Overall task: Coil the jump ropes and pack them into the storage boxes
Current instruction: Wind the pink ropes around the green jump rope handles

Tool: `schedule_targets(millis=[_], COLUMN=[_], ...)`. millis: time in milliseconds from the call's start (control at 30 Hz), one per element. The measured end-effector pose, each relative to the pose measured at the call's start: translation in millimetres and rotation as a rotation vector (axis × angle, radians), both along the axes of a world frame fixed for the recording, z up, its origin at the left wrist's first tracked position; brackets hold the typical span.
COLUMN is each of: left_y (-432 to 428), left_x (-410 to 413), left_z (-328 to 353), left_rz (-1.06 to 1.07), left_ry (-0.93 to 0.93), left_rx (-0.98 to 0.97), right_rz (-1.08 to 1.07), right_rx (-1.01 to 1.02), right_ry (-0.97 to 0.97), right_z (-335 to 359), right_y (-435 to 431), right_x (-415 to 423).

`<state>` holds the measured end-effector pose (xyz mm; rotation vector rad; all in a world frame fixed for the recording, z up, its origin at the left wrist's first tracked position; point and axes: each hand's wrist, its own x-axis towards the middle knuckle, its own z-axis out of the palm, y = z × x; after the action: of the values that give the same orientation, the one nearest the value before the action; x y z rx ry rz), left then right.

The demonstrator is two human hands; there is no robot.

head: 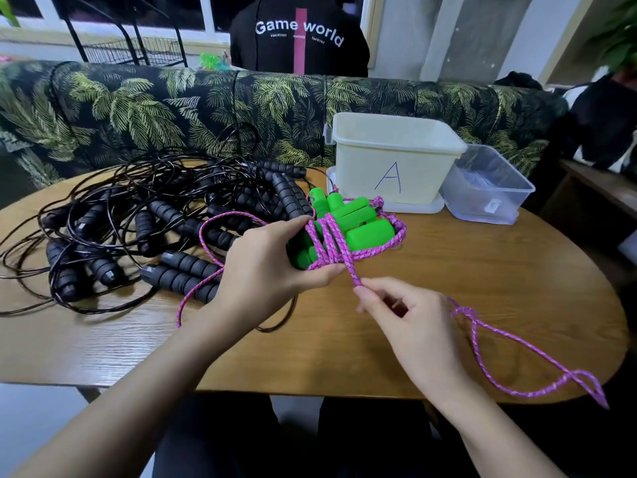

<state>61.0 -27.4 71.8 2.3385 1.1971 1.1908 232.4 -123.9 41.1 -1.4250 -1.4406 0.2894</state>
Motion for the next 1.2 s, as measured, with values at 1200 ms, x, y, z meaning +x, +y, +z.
schedule_targets(millis=[1200], left_y=[-24], left_x=[20], left_z=[-9], left_rz=[-0.379], left_ry=[-0.476], left_rx=[-0.968], right_rz=[-0.065], right_rx=[-0.085], right_ry=[0.109], right_z=[21], right_y=[63], right_x=[10])
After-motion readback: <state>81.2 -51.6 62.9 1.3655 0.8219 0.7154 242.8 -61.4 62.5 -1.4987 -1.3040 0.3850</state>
